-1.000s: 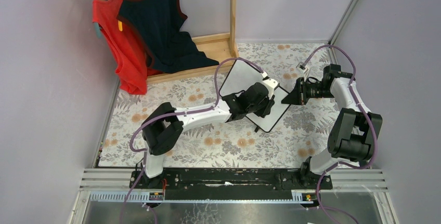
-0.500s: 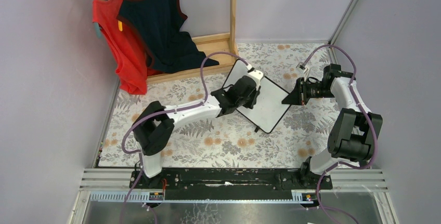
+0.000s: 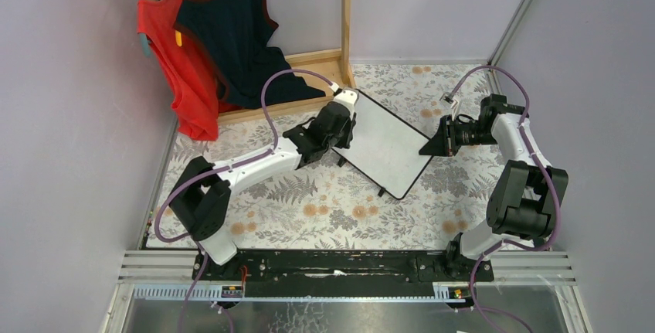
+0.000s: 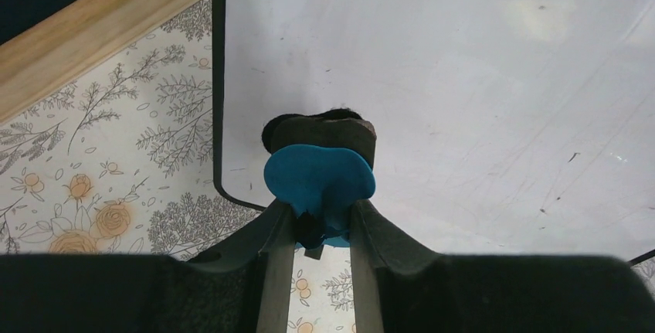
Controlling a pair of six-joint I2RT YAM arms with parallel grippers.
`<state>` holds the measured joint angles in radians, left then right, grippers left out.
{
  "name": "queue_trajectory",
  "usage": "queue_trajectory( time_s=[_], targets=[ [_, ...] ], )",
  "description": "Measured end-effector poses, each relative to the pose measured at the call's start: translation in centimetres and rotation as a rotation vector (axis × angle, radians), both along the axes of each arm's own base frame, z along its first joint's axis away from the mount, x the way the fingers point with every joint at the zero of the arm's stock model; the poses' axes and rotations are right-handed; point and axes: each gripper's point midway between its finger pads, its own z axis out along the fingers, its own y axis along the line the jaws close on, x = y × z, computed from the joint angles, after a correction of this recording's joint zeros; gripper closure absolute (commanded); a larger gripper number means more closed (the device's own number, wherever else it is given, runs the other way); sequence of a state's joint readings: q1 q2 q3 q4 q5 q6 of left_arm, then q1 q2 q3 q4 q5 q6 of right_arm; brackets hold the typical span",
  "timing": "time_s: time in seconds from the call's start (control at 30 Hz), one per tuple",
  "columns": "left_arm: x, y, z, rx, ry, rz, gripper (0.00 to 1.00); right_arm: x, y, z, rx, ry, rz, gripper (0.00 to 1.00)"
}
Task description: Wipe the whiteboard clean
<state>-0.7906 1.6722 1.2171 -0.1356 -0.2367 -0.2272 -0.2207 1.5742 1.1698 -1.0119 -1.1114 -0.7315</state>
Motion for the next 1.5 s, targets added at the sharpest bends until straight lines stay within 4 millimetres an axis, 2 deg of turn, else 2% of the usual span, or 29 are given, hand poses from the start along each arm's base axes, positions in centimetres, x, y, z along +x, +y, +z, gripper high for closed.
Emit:
queue_trajectory(
  time_s=[0.33,0.53,0.67,0.93,1.07,1.23,1.37,1.5],
  targets=[
    [-0.9,1.9,-2.8,0.051,0.047,0.032,1.00,-0.1,-0.1,0.1,-0.007,0.006,0.001,1.00],
    [-1.2,5.6,-4.5,0.075,0.084,0.108,1.00,-0.1,-0.1,0.1,-0.010,0.006,0.003,1.00],
    [-1.2,7.6,-4.8,0.069,0.096,0.157,1.00,-0.1,-0.1,0.1,-0.010,0.006,0.003,1.00],
    [-1.3,9.6,-5.2,0.081,0.167,0.223,1.00,-0.2,-0.1,0.1,-0.010,0.006,0.004,1.00],
    [-0.9,11.2,-5.0,0.080,0.207,0.276,1.00,-0.2,-0.1,0.1,-0.010,0.006,0.004,1.00],
    [-0.7,14.4,-5.0,0.064,0.260,0.353,1.00,-0.2,-0.1,0.1,-0.010,0.006,0.004,1.00],
    [-0.2,17.8,-4.9,0.046,0.282,0.434,1.00,-0.2,-0.1,0.1,-0.010,0.006,0.004,1.00],
    [0.2,20.6,-5.7,0.044,0.313,0.504,1.00,-0.2,-0.1,0.1,-0.010,0.006,0.004,1.00]
  ],
)
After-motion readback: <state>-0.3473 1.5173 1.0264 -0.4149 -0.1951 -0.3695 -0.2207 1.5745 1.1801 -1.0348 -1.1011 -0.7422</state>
